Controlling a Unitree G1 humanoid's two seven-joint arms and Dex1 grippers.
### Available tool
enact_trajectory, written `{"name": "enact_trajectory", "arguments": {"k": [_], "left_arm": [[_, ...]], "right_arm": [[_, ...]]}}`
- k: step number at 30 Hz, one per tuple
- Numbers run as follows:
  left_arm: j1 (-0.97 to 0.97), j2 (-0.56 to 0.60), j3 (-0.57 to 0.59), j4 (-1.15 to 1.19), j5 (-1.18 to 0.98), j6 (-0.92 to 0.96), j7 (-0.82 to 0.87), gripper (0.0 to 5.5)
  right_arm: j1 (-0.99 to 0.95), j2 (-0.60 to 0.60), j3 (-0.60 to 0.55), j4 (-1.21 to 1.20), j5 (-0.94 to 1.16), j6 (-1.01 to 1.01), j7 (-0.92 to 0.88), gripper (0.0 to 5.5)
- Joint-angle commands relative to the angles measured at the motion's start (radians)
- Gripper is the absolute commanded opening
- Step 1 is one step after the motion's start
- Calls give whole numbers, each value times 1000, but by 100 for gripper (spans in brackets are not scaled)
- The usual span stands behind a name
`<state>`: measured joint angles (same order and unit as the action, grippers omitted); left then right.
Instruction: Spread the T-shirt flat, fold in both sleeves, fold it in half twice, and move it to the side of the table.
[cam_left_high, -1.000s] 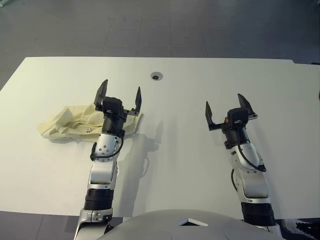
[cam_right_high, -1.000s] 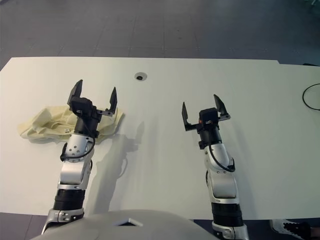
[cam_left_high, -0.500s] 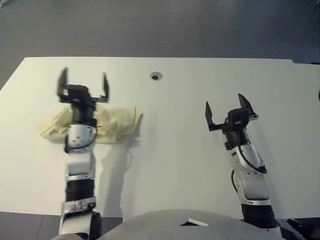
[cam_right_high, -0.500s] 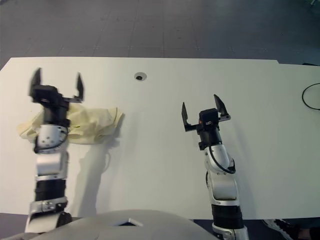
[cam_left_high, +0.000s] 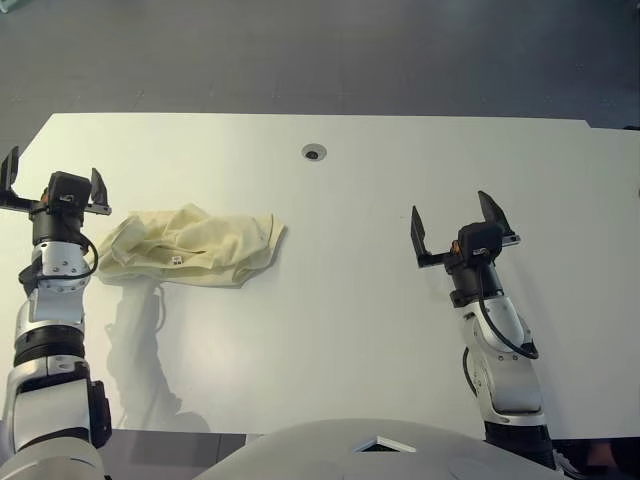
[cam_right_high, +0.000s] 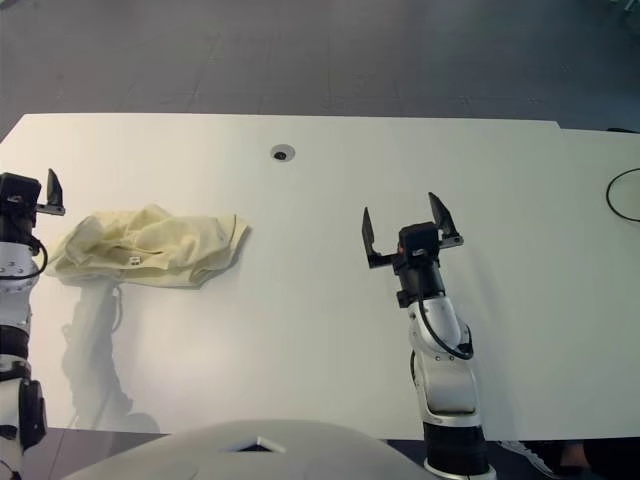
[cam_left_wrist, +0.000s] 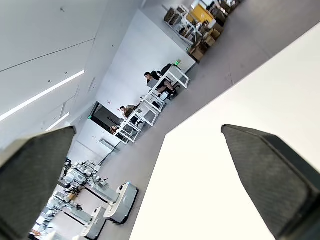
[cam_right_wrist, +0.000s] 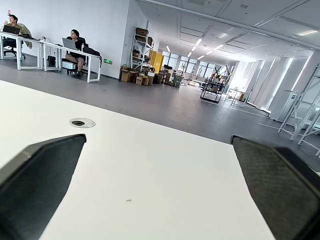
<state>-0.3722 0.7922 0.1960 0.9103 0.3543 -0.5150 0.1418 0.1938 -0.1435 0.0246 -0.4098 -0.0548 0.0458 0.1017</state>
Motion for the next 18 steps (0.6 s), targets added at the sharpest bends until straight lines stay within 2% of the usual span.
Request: {"name": "enact_trajectory", "arguments": {"k": [1, 10, 13, 18], "left_arm": [[-65, 49, -130, 146, 112, -14, 28, 540], [-96, 5, -373, 234, 269, 36, 43, 540], [-66, -12, -388, 231, 232, 30, -20, 540], [15, -29, -349, 136, 117, 48, -104, 540]], "right_arm": [[11, 6, 2, -26, -4, 22, -6, 537], [7, 12, 2, -31, -5, 27, -11, 537], [-7, 13, 6, -25, -5, 29, -10, 537], [-27, 16, 14, -18, -2, 33, -6, 537]]}}
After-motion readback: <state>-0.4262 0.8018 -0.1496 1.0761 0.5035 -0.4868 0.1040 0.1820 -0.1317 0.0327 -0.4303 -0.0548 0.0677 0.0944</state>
